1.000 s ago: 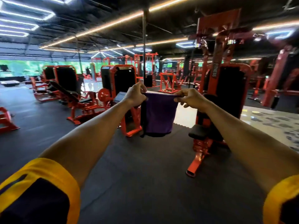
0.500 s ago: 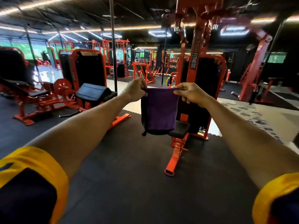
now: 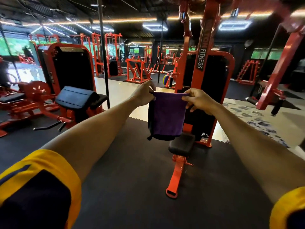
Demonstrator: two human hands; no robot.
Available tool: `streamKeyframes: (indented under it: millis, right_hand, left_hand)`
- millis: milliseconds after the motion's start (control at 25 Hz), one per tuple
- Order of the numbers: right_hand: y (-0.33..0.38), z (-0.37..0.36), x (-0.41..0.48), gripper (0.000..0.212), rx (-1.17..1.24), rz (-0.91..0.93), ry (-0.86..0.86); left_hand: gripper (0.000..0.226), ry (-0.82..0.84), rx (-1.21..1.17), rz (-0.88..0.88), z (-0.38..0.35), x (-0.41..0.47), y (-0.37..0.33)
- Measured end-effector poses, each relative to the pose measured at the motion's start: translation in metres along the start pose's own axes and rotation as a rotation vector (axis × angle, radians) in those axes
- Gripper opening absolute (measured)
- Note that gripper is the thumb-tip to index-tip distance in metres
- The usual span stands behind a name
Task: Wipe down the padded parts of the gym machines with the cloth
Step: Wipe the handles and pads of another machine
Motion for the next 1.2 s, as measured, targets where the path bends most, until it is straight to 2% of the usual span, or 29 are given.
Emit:
streamKeyframes:
  millis: [240,480,680,1000,1200]
  right_hand:
    - [-0.051,-0.012,0.112,0.009,-0.065,-0.060,-0.051]
    - [-0.097,-0.008,0.199,0.007,-0.094,-0.137,-0.129]
    - [-0.164,0.000,0.270,0.011,-0.076,-0.213,-0.195]
    - [-0.293,-0.002,0.394,0.007,-0.151,-0.336,-0.138]
    - [-0.343,0.022,0.448,0.012,-0.186,-0.361,-0.247]
  left_hand:
    - [0.039,0.114,-0.073,-0.039,-0.037,0.131,0.075]
    - [0.039,0.166,-0.124,-0.078,-0.074,0.246,0.114]
    - [0.035,0.235,-0.179,-0.103,-0.137,0.338,0.153]
    - [0.023,0.322,-0.201,-0.053,-0.256,0.483,0.229]
    - [0.019,0.428,-0.223,-0.027,-0.316,0.557,0.252]
Point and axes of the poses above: each hand's wrist, its own x-axis towards the middle knuckle, its own z-axis out of the back of the hand, y = z × x, the point moved 10 cm from there along x, towards the middle knuckle, and after that the axes turned 7 degrees about -x, right-handed, at the moved point
